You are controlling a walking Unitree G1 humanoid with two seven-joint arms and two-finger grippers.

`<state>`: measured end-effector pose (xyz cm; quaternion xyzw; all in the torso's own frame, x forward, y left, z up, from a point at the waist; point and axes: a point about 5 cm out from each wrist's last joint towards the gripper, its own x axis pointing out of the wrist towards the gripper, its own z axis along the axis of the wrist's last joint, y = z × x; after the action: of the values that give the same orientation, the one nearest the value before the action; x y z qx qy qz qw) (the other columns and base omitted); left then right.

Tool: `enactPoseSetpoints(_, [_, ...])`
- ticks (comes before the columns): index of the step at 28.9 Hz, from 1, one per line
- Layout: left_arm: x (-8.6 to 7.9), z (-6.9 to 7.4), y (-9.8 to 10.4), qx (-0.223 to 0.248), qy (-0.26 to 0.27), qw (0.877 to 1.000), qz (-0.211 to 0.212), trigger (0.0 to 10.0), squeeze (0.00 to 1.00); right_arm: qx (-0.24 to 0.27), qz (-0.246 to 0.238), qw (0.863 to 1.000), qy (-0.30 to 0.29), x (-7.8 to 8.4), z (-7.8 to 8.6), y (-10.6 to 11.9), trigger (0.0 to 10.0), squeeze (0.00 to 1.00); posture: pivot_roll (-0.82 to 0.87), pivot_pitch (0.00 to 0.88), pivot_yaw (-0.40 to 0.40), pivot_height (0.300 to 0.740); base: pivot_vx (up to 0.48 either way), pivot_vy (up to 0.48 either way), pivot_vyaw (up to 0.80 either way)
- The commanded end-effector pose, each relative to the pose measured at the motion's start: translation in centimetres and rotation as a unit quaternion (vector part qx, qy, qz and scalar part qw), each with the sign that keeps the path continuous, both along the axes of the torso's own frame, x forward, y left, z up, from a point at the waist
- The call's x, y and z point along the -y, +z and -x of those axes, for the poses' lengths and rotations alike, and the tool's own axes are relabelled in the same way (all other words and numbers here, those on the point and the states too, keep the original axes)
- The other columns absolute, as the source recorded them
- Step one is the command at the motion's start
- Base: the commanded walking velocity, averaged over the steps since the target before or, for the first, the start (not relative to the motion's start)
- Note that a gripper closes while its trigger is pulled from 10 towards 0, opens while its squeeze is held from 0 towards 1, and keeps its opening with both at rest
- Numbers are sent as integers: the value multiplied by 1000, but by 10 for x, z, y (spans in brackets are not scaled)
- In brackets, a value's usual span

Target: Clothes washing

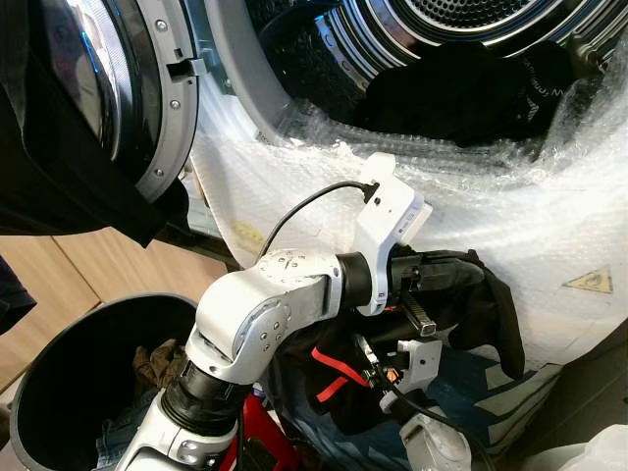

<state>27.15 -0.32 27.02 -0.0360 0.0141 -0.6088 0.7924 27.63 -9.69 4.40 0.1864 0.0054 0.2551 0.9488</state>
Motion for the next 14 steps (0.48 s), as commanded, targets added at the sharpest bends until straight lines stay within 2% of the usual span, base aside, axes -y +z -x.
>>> enactPoseSetpoints(1, [0,6,15,31,-17,999,22,0,0,13,-34,999,29,-8,2,9,0,0,-23,40,81,740,0,0,0])
enactPoseSetpoints(8, [-4,6,18,43,-12,999,25,0,0,20,-57,995,80,-5,13,14,0,0,-16,45,73,740,0,0,0])
enactPoseSetpoints(12, [-11,5,22,59,-13,998,18,0,0,15,-50,995,90,-1,17,11,0,0,-21,51,75,740,0,0,0])
enactPoseSetpoints(14, [-23,-1,27,73,11,997,19,0,0,14,-59,993,103,3,20,14,0,0,-17,49,72,740,0,0,0])
